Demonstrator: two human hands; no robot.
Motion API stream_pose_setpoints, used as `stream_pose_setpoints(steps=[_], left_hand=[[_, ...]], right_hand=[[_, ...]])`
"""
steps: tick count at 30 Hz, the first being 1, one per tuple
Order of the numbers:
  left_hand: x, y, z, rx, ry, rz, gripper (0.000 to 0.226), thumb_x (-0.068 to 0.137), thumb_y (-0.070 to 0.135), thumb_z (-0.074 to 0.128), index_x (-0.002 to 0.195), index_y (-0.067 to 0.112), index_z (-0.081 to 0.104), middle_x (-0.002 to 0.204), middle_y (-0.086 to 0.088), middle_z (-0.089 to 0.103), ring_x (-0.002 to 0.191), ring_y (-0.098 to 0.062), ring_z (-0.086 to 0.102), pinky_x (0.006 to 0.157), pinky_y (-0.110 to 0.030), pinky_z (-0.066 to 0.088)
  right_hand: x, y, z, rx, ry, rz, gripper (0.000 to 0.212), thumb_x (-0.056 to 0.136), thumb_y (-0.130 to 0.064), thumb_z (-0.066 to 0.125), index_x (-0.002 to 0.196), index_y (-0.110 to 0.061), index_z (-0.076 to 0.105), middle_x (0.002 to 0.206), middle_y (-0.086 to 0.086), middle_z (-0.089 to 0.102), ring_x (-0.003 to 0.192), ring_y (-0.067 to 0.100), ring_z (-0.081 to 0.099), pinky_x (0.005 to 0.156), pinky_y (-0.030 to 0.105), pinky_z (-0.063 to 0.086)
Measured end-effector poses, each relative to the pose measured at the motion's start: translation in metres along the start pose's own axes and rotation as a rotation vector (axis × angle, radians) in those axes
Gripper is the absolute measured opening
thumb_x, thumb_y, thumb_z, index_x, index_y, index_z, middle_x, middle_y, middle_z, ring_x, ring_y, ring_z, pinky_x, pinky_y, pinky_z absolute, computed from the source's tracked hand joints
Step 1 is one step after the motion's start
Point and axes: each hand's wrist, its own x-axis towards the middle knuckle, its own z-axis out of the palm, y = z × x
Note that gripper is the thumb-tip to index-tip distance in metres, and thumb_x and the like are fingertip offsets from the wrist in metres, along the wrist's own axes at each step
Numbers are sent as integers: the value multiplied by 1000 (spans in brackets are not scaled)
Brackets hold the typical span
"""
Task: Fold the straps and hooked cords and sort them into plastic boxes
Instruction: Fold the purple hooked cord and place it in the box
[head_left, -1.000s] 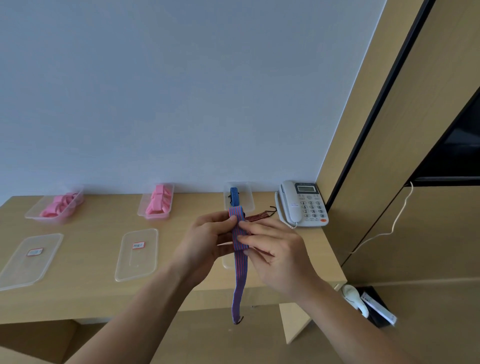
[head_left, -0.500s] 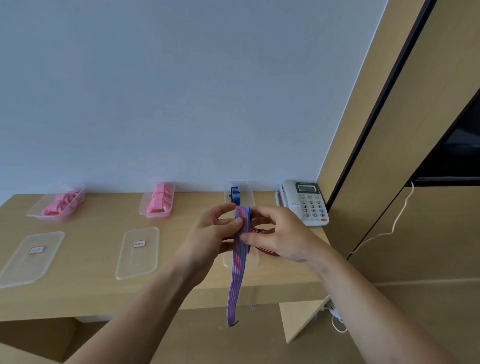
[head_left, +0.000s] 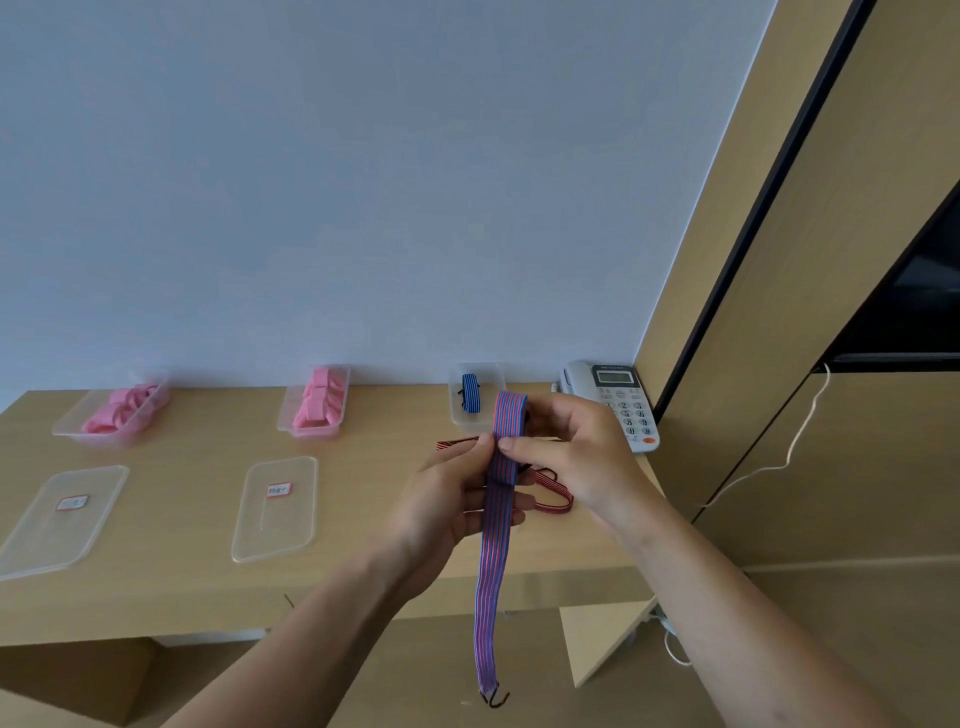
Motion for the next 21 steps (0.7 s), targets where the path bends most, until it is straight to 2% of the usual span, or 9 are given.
stream_pose_setpoints(steps=[3,6,9,12,15,19,21], left_hand=[[1,1,0,3,2,-10,38,104,40,52,103,15,81,108,-21,77,93,-36,75,87,-49,63],[2,0,1,53,59,-60,44,102,46,55,100,10,79,101,-23,78,86,-35,77,80,-46,64],[5,-5,2,133,106,-127,49,102,49,53,104,6,74,95,-20,79,78,-32,78,72,-40,64],[6,-4,2,109,120,-146,47,102,50,53,103,8,75,94,-20,79,77,-31,78,64,-33,63],[6,1,1,86,109,-174,51,101,54,52,98,10,78,98,-19,79,83,-31,78,67,-33,62],[8,5,1,31,92,-181,45,101,49,54,89,15,82,96,-17,79,83,-30,78,69,-35,62],[8,8,0,-36,81,-176,37,101,41,57,96,12,80,92,-15,78,78,-27,77,68,-35,62]], right_hand=[[2,4,-2,5,6,-15,22,79,2,77,97,-11,75,91,8,77,83,20,73,76,36,61],[2,9,-3,3,36,-42,24,79,3,77,100,-9,73,91,7,77,84,18,73,73,27,59],[4,12,-4,-62,99,-84,27,78,4,78,101,-9,73,92,7,77,86,18,73,80,32,59],[3,16,-3,-173,112,-159,29,78,3,78,104,-8,71,93,6,76,89,20,72,87,40,58],[-3,20,2,-212,161,-223,32,78,3,77,106,-10,69,93,3,75,87,19,72,85,45,58],[-11,31,9,-363,226,-431,36,74,4,79,105,-12,71,96,-2,74,88,14,72,81,38,58],[-15,36,10,-433,217,-600,36,75,7,79,106,-11,72,99,-3,73,92,11,70,82,26,56]])
